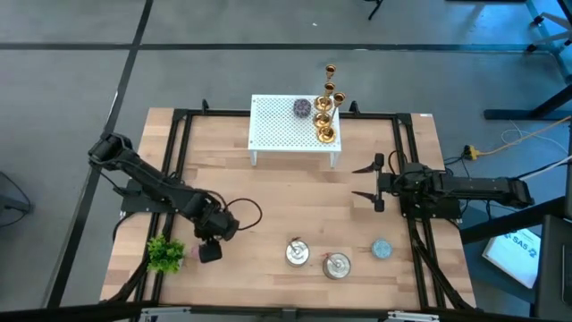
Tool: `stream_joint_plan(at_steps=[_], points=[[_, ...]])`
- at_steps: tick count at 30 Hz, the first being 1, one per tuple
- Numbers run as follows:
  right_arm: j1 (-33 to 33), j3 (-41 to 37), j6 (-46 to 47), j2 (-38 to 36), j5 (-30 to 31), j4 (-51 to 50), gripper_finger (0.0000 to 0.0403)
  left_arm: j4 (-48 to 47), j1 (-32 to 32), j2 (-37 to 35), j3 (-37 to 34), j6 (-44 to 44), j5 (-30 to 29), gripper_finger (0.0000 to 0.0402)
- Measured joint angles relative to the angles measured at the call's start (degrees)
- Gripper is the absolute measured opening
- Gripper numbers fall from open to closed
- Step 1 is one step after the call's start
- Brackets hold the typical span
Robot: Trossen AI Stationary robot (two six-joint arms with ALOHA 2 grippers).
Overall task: Pick & Place candle stick holders
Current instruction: Put the pink patterned scented candle on the shelf and align it with the red patterned scented candle
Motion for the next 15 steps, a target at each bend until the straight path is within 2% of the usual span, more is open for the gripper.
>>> stream_joint_plan(at_steps=[7,15], points=[[0.0,0.0,0.0,0.0,-0.1,0.0,0.0316,0.02,-6.49,0.0,0.0,-8.69,-5.05,0.0308],[0.02,0.02,-0.02,0.0,-0.09,0.0,0.0316,0.05,-15.58,0.02,-0.93,-17.94,-7.29,0.0317]])
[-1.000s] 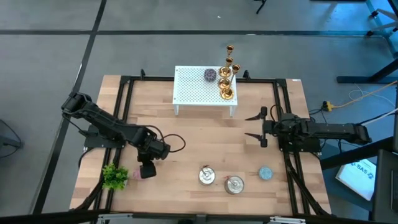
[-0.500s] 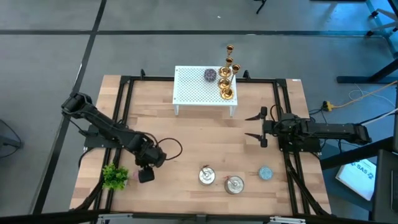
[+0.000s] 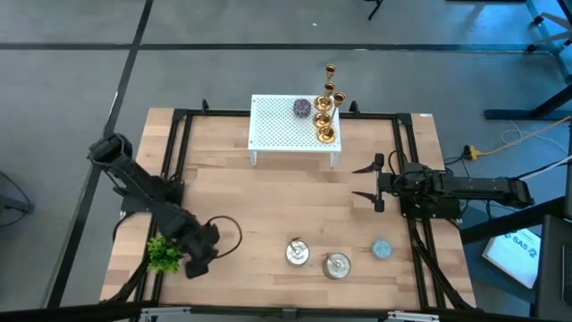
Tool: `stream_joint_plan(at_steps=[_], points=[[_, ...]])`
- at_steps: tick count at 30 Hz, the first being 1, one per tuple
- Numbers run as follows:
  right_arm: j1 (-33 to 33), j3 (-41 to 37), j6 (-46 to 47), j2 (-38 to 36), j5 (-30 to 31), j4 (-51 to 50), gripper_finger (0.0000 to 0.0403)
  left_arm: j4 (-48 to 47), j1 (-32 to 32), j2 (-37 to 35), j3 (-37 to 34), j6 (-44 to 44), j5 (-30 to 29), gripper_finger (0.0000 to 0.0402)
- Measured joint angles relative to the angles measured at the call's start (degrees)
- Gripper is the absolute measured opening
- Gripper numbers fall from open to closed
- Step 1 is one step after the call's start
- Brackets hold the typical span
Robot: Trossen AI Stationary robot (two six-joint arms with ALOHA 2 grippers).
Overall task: Pick & Place candle stick holders
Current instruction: Put the pink patterned scented candle on the shelf and align it with the red patterned scented candle
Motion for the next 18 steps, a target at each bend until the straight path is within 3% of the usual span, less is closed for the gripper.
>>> stream_joint_plan(at_steps=[5,18], points=[[0.0,0.0,0.0,0.0,0.0,0.0,0.0316,1.9,-1.91,0.02,-2.25,-0.02,-7.42,0.0317],[0.0,0.0,0.0,0.0,0.03,0.0,0.0316,5.97,-4.21,0.02,-7.16,-3.13,-9.42,0.0317]])
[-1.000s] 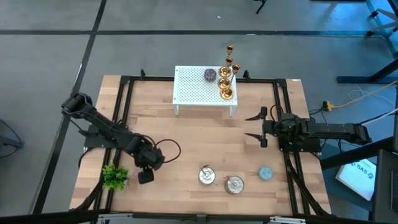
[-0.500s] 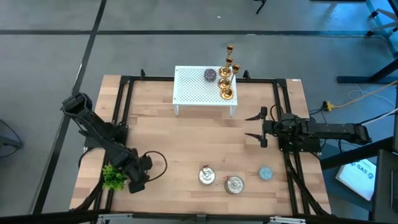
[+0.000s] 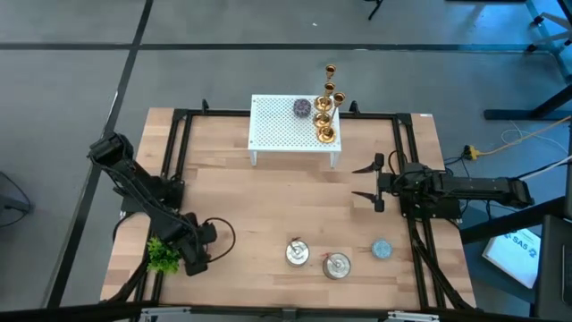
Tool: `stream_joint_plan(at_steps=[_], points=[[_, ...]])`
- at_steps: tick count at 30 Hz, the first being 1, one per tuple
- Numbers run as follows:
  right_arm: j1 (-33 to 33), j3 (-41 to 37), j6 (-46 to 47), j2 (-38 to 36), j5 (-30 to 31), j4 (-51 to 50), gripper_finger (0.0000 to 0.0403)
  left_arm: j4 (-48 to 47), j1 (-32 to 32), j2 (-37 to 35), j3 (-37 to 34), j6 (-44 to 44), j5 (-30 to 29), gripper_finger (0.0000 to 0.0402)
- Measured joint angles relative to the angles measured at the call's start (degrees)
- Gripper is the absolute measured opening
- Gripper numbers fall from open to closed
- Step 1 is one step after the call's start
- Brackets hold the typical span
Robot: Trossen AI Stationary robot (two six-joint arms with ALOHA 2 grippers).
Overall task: Pick & Place candle stick holders
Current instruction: Put the pink patterned scented candle on the shelf and align it with the red patterned scented candle
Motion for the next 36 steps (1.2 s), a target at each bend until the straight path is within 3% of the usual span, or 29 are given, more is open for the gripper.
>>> stream_joint_plan(at_steps=[5,13,18,23,28,36], points=[[0.0,0.0,0.0,0.0,0.01,0.0,0.0316,0.38,0.0,0.43,0.0,-0.35,-2.69,0.0317],[0.0,0.0,0.0,0.01,0.11,0.0,0.0316,4.18,-1.92,7.39,0.09,0.54,-2.52,0.0318],[0.0,0.02,0.0,0.02,0.1,0.0,0.0316,4.18,-2.49,8.17,0.07,-1.65,-2.65,0.0317],[0.0,0.02,0.0,0.0,0.1,0.0,0.0316,4.01,-2.22,8.17,0.07,-4.77,-2.18,0.029],[0.0,0.02,0.0,0.02,0.1,0.0,0.0316,3.87,0.66,8.17,0.09,-4.41,-1.74,0.029],[0.0,0.02,0.0,0.0,0.1,0.0,0.0316,0.48,10.66,5.68,3.34,4.57,-2.34,0.029]])
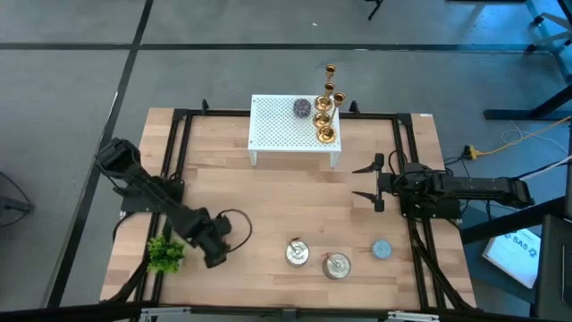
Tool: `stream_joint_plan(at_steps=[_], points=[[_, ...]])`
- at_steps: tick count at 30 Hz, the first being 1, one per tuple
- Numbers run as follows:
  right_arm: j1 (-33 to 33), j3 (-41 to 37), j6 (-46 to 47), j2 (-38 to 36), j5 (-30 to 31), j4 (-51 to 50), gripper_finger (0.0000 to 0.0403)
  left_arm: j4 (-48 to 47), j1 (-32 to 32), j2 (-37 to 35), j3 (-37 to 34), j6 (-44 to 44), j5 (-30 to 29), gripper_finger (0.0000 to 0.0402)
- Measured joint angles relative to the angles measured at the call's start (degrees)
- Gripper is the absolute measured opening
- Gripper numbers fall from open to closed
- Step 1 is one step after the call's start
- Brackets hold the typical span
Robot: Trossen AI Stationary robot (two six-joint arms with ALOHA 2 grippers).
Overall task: Pick & Place candle stick holders
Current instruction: Put the pink patterned scented candle on the shelf and align it with the red patterned scented candle
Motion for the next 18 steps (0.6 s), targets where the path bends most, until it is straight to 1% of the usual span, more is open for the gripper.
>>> stream_joint_plan(at_steps=[7,14,18], points=[[-0.02,0.0,0.0,0.02,-0.02,0.02,0.0316,-6.82,12.89,-4.45,7.04,13.17,-1.81,0.029],[-0.02,0.0,0.0,0.0,-0.04,0.01,0.0316,-14.91,26.07,-5.38,20.55,30.27,-3.84,0.029],[-0.02,0.0,0.0,0.02,-0.07,0.01,0.0316,-15.05,33.76,-5.42,27.48,38.27,-4.29,0.029]])
